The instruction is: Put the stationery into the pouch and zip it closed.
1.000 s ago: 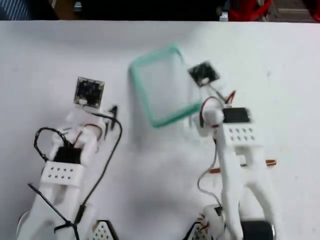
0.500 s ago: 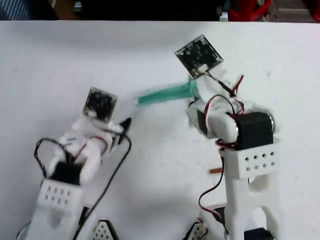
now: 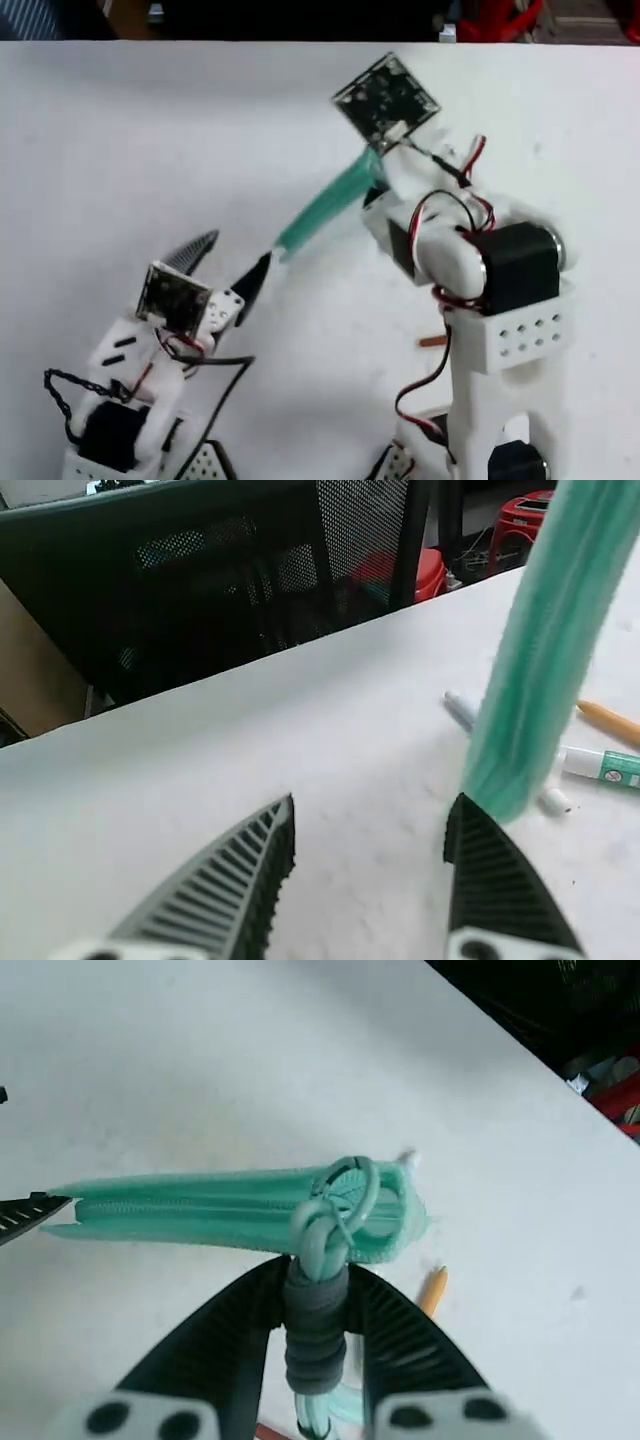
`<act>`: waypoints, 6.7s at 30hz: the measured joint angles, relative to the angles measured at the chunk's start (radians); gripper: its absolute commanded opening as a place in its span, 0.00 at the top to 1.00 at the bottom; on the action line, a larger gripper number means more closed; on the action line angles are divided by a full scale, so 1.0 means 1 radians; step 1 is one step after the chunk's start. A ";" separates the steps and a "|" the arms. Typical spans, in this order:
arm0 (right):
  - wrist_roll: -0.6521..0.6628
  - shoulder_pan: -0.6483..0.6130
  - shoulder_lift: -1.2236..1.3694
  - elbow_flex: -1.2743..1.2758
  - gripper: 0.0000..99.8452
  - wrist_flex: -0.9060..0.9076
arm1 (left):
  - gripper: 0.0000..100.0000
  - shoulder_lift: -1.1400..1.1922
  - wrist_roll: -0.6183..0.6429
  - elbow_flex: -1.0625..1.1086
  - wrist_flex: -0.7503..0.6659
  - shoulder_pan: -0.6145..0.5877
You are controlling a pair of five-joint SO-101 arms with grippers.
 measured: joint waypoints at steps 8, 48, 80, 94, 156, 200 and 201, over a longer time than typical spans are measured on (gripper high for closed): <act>0.012 -0.069 0.002 -0.026 0.98 -0.014 | 0.75 0.005 0.000 -0.087 0.164 0.094; -0.176 -0.238 0.207 -0.187 0.98 -0.040 | 0.76 -0.011 0.080 -0.014 0.017 0.058; -0.091 0.043 0.397 -0.189 0.98 0.002 | 0.75 0.006 0.219 0.152 -0.269 -0.005; 0.189 -0.054 0.304 -0.063 0.98 0.000 | 0.75 0.006 0.155 0.152 -0.212 0.078; 0.672 0.118 -0.535 0.548 0.98 -0.041 | 0.77 0.005 -0.189 0.152 -0.210 0.437; -0.097 -0.061 0.318 -0.064 0.98 -0.009 | 0.79 0.000 0.132 0.109 -0.158 0.215; -0.098 -0.074 0.321 -0.071 0.98 -0.008 | 0.79 0.005 0.132 0.115 -0.155 0.215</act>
